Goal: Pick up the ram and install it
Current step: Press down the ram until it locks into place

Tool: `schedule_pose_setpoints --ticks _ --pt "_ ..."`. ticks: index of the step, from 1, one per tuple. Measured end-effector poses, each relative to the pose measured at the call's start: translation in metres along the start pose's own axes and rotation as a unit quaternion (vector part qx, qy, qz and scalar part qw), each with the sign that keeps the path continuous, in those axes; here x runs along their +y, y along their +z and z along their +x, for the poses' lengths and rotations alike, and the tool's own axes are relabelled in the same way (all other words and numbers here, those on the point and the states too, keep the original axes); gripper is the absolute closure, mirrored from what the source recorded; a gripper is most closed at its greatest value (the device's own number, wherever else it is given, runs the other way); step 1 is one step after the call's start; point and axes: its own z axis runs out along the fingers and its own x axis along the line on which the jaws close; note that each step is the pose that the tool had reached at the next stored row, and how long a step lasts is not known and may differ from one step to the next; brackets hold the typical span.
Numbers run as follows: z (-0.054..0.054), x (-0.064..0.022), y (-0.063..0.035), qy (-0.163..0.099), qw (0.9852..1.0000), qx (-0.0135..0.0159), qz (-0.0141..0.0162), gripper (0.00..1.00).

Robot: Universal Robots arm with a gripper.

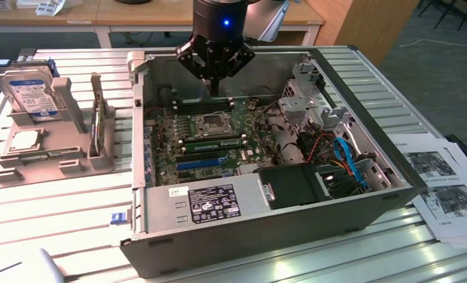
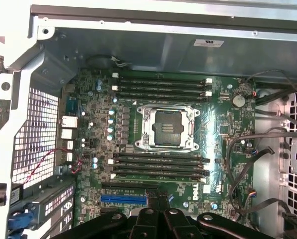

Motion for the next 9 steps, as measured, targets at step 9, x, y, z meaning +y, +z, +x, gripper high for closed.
schedule_pose_setpoints --ticks 9 --pt "0.0 0.0 0.0 0.0 1.0 -0.0001 -0.0038 0.9"
